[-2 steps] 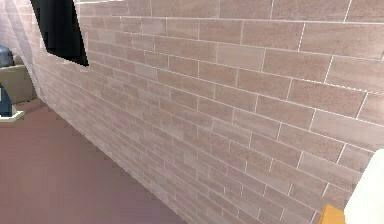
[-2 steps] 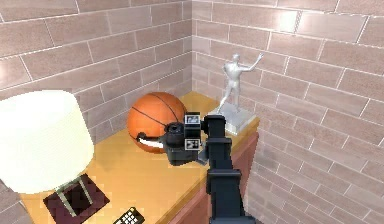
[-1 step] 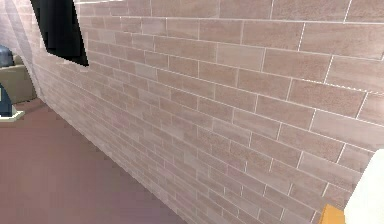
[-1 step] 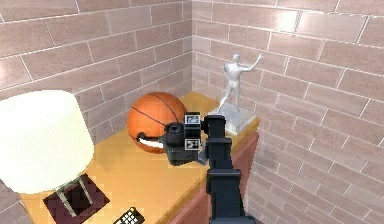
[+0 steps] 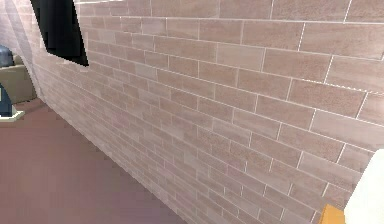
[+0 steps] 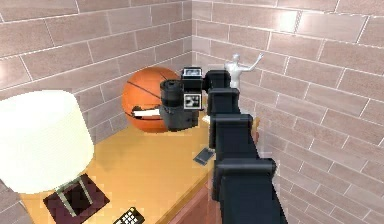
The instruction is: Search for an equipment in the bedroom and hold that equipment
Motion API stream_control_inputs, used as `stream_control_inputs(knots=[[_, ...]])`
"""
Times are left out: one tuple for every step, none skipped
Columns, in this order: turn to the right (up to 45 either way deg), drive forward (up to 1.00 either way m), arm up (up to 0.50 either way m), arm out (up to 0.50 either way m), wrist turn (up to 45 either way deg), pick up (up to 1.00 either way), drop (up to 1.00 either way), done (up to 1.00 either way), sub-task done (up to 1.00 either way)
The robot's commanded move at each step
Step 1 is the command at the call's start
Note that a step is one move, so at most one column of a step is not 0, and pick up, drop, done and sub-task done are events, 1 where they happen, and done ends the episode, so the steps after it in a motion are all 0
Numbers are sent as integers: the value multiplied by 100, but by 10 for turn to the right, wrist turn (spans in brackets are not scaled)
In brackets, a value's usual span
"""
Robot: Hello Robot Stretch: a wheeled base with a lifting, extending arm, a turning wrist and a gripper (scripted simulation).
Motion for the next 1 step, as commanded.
stream_control_inputs(knots=[[0, 0, 0, 0, 0, 0, 0, 100, 0]])
